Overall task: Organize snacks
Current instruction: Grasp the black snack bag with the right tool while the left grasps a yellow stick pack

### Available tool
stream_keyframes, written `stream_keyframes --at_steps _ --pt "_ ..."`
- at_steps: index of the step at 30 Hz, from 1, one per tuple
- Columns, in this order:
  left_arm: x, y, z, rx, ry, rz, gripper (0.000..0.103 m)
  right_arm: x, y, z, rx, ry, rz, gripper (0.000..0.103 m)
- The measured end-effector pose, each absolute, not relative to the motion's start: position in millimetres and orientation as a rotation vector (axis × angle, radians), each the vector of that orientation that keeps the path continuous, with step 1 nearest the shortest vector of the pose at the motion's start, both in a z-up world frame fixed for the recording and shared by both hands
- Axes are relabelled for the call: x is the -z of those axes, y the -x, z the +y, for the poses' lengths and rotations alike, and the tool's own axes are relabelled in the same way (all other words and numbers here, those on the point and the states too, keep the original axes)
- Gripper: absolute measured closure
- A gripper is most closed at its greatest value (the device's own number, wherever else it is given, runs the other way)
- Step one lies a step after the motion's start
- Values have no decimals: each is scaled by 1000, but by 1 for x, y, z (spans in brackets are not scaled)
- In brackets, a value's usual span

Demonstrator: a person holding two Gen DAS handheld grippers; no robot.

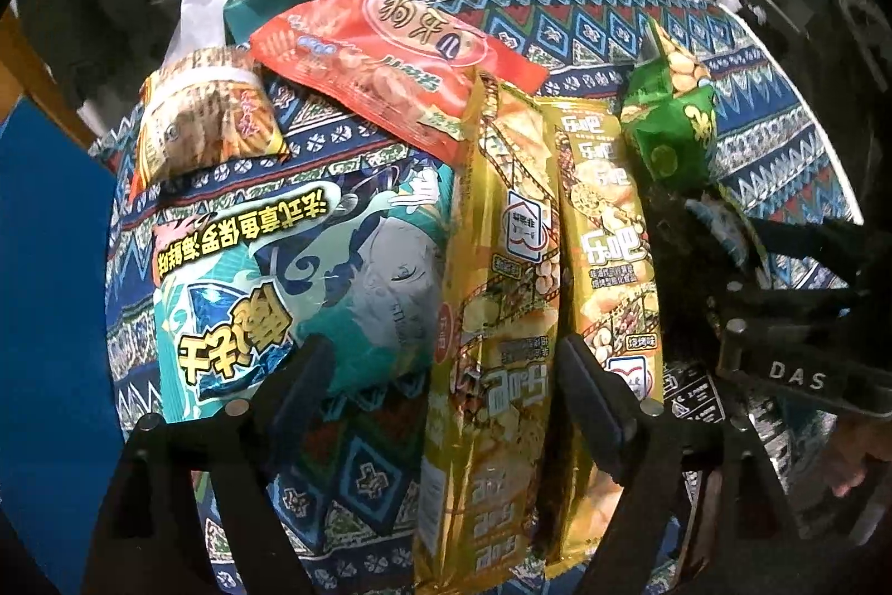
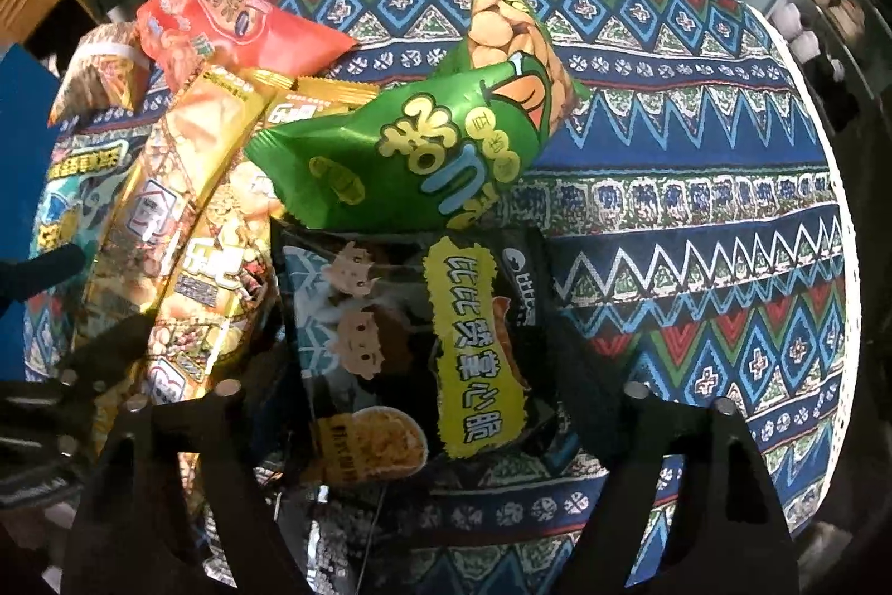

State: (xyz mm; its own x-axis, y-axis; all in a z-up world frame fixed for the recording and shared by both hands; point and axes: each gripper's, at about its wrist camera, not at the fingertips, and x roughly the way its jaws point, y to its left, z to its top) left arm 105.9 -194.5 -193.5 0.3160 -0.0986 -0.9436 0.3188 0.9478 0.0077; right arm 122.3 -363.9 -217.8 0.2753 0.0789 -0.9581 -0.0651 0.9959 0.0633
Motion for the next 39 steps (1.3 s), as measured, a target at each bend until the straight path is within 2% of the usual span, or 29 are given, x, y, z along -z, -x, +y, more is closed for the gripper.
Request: stream_keyframes --at_steps 7,9,11,13,23,39 --pt "196 -105 -203 311 -200 1233 24 206 -118 -367 -71 -10 1257 33" --pt "198 -105 -205 310 -210 1241 34 201 -113 -369 -52 -34 1247 33" --pt "202 -107 -207 307 -214 1245 53 196 -112 -376 -37 -64 1238 33" --pt "205 -106 -210 307 -210 1266 60 192 -112 -382 -30 -91 1228 33" --pt "195 -94 -221 280 -255 1214 71 174 -98 -380 -36 -109 1200 33" --pt "144 -73 -195 284 -179 1114 71 135 -81 -373 -80 -122 1118 33"
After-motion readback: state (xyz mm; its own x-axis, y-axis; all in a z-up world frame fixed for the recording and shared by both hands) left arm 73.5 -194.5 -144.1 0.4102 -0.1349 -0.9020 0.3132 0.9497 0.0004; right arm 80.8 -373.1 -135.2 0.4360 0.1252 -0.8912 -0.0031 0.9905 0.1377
